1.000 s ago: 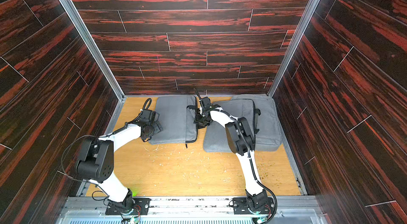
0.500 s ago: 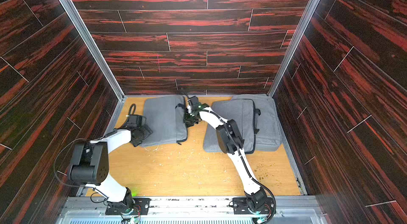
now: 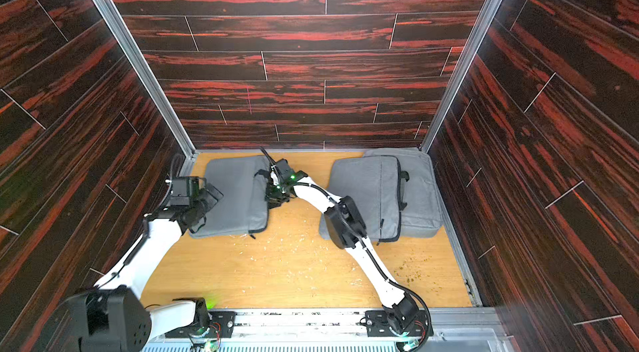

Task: Put the mouse into the laptop bag
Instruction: Adjust the zippered laptop bag at the center of the board.

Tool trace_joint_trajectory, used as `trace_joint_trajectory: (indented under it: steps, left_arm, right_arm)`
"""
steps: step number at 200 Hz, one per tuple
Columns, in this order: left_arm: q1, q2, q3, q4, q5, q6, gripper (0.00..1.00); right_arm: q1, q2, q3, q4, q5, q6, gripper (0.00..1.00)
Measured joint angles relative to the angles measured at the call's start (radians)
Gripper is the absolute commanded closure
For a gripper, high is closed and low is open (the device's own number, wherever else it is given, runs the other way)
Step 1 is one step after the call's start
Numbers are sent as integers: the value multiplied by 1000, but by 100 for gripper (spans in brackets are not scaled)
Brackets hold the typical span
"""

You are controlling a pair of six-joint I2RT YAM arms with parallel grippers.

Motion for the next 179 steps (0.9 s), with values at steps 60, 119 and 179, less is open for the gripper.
trace_joint_trajectory:
  steps: [60,119,179]
  left_arm:
    - [-98,-2,-15,-11,64,4,0]
    - [-435,219,88,67,103,20,0]
    - [-606,561,322,207,206,64,0]
  right_arm:
    - [-1,-331,-490,21,107,-110,48]
    - [-246,-1025,-1026,-13,317,-161,39]
    - [-668,-1154,-1245,-85,405,-194,36]
